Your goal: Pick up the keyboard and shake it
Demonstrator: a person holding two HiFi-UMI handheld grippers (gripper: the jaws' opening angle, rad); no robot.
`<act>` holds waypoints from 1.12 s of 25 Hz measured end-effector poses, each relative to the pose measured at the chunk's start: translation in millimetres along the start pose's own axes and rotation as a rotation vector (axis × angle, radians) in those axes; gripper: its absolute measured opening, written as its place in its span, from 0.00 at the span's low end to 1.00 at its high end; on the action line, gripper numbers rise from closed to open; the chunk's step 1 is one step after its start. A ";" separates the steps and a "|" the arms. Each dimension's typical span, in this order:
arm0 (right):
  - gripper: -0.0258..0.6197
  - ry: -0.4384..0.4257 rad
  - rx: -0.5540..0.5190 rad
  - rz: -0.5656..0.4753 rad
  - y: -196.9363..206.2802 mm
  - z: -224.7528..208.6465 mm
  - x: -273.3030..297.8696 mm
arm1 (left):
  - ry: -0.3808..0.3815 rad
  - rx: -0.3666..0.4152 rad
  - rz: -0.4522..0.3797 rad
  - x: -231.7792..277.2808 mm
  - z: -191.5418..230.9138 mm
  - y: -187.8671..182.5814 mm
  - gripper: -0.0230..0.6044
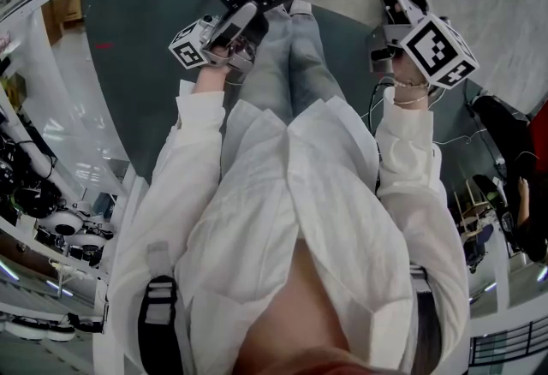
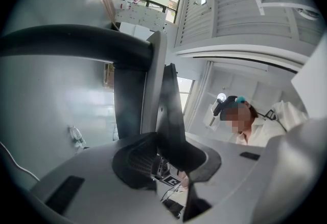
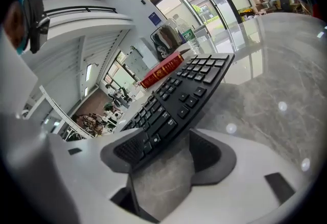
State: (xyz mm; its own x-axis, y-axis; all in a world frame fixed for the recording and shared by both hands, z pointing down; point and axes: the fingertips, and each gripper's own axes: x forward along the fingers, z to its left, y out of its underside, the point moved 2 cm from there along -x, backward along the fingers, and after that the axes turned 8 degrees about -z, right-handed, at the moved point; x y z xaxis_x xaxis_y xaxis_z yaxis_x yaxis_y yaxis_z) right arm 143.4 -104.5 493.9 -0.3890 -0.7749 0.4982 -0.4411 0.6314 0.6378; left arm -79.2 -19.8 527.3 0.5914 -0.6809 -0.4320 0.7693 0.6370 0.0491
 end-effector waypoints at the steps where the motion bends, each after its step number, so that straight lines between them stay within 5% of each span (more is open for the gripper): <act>1: 0.45 -0.005 -0.007 0.005 -1.7 0.1 2.5 | -0.001 0.000 0.001 1.6 0.4 0.5 0.21; 10: 0.52 -0.034 0.033 0.038 -10.6 -4.5 11.2 | -0.004 -0.006 0.005 8.9 2.7 3.7 0.21; 20: 0.52 -0.122 0.393 -0.084 -19.2 -16.0 7.3 | -0.009 -0.001 0.026 3.1 1.6 2.6 0.21; 28: 0.52 -0.145 0.461 -0.075 -13.5 -11.5 11.4 | 0.005 -0.003 0.029 0.6 0.1 1.2 0.21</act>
State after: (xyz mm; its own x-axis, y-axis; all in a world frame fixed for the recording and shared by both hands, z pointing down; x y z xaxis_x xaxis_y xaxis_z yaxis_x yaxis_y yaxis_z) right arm 154.3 -122.3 497.8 -0.4366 -0.8274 0.3533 -0.7718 0.5462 0.3255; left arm -78.0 -19.5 527.1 0.6121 -0.6605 -0.4349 0.7513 0.6573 0.0592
